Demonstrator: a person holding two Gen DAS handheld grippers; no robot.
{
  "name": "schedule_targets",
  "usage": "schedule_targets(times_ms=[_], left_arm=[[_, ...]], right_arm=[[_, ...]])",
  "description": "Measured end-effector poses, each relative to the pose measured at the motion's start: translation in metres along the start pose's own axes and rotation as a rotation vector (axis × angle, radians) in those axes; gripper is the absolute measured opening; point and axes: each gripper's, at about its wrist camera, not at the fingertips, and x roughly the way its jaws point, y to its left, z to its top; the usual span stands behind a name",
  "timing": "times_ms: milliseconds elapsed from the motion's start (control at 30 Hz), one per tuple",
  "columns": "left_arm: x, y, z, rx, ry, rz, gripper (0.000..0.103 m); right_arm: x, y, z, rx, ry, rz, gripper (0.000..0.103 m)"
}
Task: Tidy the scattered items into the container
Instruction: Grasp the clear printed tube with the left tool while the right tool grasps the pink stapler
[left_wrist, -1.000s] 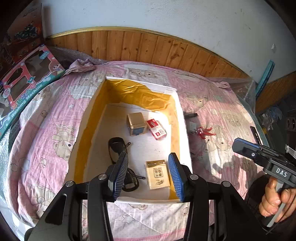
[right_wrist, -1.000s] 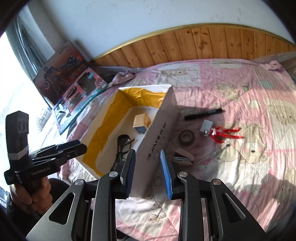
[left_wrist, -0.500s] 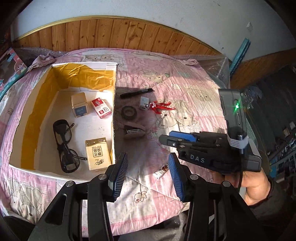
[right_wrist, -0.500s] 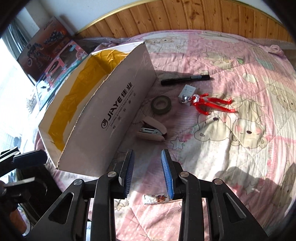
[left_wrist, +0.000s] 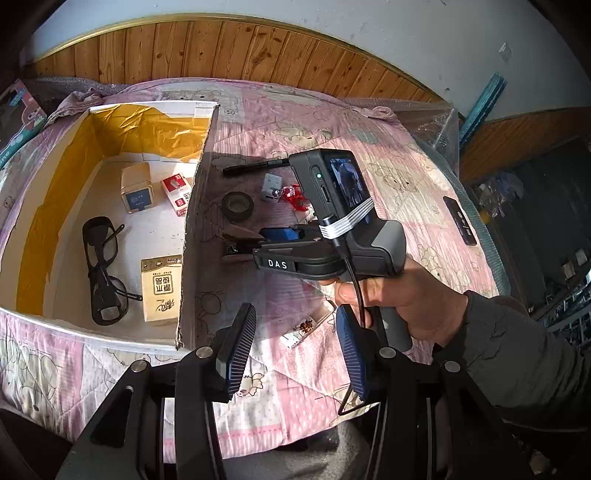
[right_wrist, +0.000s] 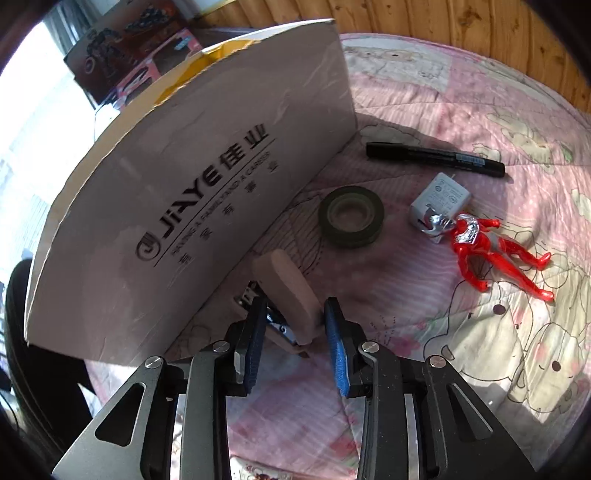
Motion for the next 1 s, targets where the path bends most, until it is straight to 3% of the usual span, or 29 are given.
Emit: schedule_targets(times_ms=[100, 200, 333, 433, 633, 767, 900, 933, 967, 1000], left_arm=[[0.006, 0.004, -0.002, -0.015, 0.013, -0.002, 0.047], [0.013, 0.007, -0.006, -0.03, 0.032, 0.01, 0.047], [0.014, 0.005, -0.011, -0.025, 0.037, 0.015, 0.047], [0.019, 0.001, -0.014, -0.004, 0.047, 0.009, 0.047], [0.053, -0.02, -0.02, 0.101, 0.098, -0.051, 0.047], [0.101, -0.036, -0.028, 0.209, 0.15, -0.047, 0.047], [0.15, -0.028, -0.034, 0.232, 0.179, 0.004, 0.047], [0.16, -0.025, -0.036, 0.235, 0.189, 0.017, 0.044], [0.159, -0.027, -0.036, 0.258, 0.146, 0.026, 0.044], [0.16, -0.028, -0.036, 0.269, 0.141, 0.038, 0.032]], right_arm=[[-0.004, 0.017, -0.006, -0.085, 0.012, 0.039, 0.032], [0.008, 0.019, -0.004, -0.108, 0.0, -0.021, 0.038], [0.025, 0.019, -0.001, -0.101, 0.004, -0.023, 0.04], [0.024, 0.012, 0.001, -0.047, -0.011, 0.005, 0.026], [-0.002, -0.01, -0.003, 0.052, 0.011, -0.061, 0.025], [-0.03, -0.038, -0.015, 0.19, 0.023, -0.138, 0.025], [-0.058, -0.063, -0.034, 0.324, 0.002, -0.197, 0.025], [-0.065, -0.068, -0.041, 0.352, -0.008, -0.205, 0.025], [-0.073, -0.073, -0.047, 0.379, -0.02, -0.212, 0.025], [-0.08, -0.077, -0.053, 0.405, -0.032, -0.216, 0.025]])
